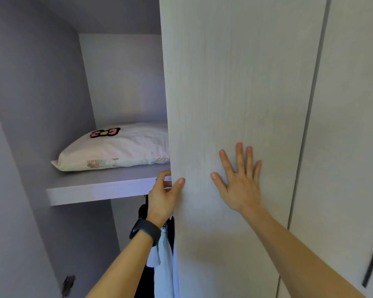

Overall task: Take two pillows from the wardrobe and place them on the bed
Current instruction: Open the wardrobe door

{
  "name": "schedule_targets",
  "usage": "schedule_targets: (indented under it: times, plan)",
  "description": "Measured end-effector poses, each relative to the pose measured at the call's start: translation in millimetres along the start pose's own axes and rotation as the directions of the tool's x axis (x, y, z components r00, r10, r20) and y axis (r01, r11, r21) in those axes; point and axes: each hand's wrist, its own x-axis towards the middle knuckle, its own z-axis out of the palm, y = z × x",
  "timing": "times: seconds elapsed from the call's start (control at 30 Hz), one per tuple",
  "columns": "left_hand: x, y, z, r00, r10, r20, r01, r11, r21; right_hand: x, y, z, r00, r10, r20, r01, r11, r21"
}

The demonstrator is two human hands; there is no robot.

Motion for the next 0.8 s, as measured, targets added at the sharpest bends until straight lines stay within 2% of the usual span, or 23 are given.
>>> schedule_targets:
  times: [0.13,0.3,0.4,0.53,0.6,0.7,0.8]
  plan:
    - [-21,9,-13,0.997,0.008,0.071,-0.004,0.999,-0.052,-20,-11,-29,0.996,0.068,0.059,-0.073,0.993,0.095]
    - [-70,26,-27,0.978,0.062,0.198,-0.02,0.978,-0.205,-67,-35,-67,0.977,0.191,0.096,-0.212,0.92,0.329]
    - [-98,36,-27,0.949,0.1,0.298,-0.011,0.958,-0.287,-102,-48,-91,0.943,0.298,0.146,-0.332,0.835,0.44]
    - [-126,49,-20,0.902,0.175,0.394,-0.012,0.924,-0.382,-163,-61,-125,0.886,0.392,0.247,-0.457,0.65,0.607]
    - [-138,53,-16,0.869,0.221,0.443,-0.013,0.904,-0.426,-197,-66,-141,0.865,0.394,0.311,-0.498,0.588,0.637]
    - [-153,58,-5,0.795,0.31,0.521,-0.042,0.886,-0.462,-242,-70,-162,0.853,0.397,0.34,-0.518,0.561,0.645]
    - [-170,64,12,0.672,0.431,0.603,-0.136,0.871,-0.471,-269,-67,-181,0.827,0.478,0.297,-0.543,0.538,0.645]
